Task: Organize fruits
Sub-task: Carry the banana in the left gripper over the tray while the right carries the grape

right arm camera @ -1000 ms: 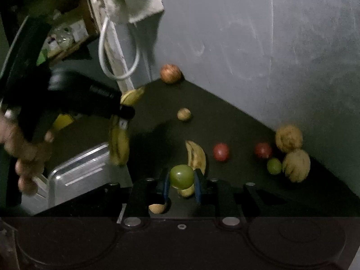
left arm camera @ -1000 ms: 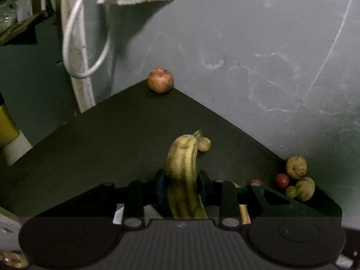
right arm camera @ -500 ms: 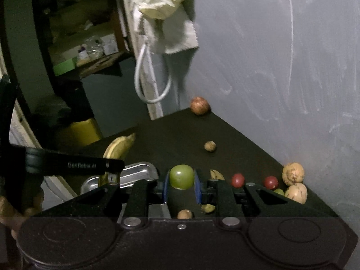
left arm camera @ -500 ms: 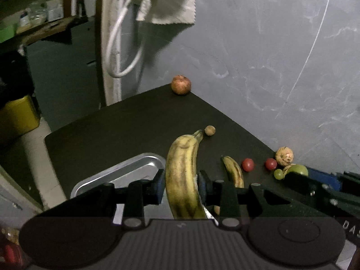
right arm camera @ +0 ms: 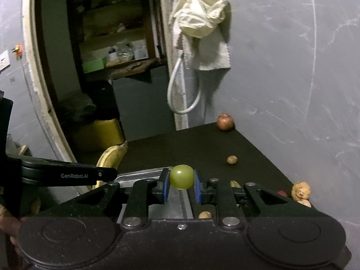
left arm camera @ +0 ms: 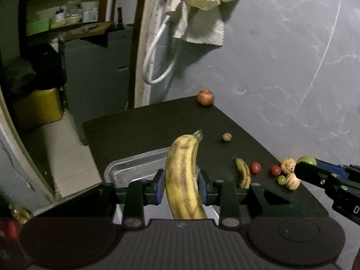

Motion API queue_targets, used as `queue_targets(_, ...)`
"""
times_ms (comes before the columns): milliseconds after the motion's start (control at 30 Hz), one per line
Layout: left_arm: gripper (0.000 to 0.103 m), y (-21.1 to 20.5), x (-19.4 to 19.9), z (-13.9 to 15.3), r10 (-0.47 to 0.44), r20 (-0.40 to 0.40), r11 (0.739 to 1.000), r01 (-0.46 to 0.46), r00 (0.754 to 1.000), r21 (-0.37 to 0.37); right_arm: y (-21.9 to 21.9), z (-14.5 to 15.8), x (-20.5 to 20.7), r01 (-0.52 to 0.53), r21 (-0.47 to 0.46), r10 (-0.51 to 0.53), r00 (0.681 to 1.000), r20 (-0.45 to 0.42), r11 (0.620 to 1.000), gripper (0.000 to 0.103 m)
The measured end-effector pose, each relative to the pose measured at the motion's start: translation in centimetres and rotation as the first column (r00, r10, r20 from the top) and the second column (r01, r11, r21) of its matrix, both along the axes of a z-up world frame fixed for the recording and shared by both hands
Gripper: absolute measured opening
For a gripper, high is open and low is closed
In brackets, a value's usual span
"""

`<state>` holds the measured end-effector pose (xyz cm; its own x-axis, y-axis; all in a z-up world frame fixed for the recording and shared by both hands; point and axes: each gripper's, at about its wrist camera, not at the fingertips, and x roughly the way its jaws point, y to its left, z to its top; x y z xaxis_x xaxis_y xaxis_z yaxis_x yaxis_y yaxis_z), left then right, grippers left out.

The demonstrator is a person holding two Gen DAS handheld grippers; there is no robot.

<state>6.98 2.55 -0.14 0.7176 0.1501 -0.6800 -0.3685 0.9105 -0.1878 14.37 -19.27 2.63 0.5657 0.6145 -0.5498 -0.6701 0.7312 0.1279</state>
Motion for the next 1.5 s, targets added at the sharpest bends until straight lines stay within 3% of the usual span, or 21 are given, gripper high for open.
queue_targets(533, 0.033, 2.6, -2.1, -1.8, 0.103, -0.025, 0.994, -0.104, 0.994, -0.026, 3.5, -0.3, -0.4, -0.108, -0.028, 0.107, 0.994, -0.010, 0.994, 0.023)
queue_targets(1000, 0.033, 5.4, -0.1, -5.7, 0.121, -0.111, 0.990, -0.127, 0.987, -0.056, 7.2, -3.2, 2.1, -0.130, -0.064, 0.124, 0.989, -0.083, 0.989, 0.023)
queue_targets(1500, 0.033, 9.0, 4.7, -9.4, 0.057, -0.177, 0.994, -0.072, 0.983, -0.079, 12.0, -7.5, 6.0, -0.095, -0.115, 0.075, 0.982, -0.173, 0.989, 0.024)
